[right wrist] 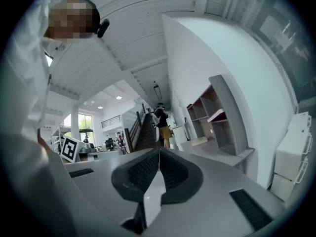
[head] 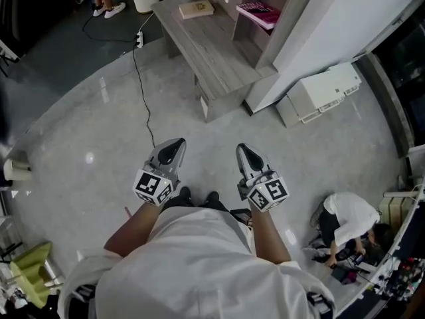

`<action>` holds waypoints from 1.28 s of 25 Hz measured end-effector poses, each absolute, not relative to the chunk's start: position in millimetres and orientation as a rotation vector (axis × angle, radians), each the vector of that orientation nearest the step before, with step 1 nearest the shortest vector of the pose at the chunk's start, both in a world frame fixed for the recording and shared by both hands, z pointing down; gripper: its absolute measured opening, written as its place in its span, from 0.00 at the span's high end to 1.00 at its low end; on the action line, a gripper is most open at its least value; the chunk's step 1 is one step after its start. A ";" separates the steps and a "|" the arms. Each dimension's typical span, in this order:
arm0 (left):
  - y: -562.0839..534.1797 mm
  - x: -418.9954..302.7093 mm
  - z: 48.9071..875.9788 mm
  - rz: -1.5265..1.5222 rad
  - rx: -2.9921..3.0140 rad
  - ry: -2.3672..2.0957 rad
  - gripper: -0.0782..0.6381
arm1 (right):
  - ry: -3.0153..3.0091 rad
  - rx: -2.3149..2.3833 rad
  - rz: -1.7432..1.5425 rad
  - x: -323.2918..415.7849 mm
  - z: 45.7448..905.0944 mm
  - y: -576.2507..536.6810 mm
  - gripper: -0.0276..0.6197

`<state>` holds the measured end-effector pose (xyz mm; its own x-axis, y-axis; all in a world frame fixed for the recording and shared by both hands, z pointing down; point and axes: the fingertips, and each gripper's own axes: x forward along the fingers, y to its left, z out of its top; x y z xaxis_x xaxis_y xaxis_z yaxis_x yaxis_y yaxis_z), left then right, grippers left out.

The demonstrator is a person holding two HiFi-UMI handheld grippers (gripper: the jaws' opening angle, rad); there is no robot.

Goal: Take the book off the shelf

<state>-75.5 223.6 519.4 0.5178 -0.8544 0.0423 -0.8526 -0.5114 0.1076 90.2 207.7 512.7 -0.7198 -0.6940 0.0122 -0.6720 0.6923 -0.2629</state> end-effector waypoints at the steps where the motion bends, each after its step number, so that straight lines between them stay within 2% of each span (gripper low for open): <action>1: 223.5 -73.8 520.2 -0.026 2.635 -1.484 0.87 | 2.818 -1.111 -0.391 95.5 514.8 208.6 0.93; 9: 222.0 -48.6 534.1 0.006 2.632 -1.431 0.87 | 2.793 -1.220 -0.352 152.4 523.5 201.2 0.93; 15: 224.2 -25.1 544.5 -0.023 2.594 -1.413 0.87 | 2.829 -0.920 -0.300 142.2 497.2 218.1 0.93; 25: 211.5 -9.8 556.1 -0.021 2.594 -1.346 0.87 | 2.740 -1.196 -0.483 172.0 530.8 182.8 0.93; 32: 169.1 -23.4 569.1 -0.068 2.543 -1.328 0.87 | 2.764 -1.230 -0.483 159.5 529.9 145.1 0.93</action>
<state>-23.4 169.1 569.1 0.5781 -0.8117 0.0833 -0.7990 -0.5424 0.2597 159.5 145.1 529.9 -0.6751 -0.7356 0.0559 -0.7109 0.6284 -0.3157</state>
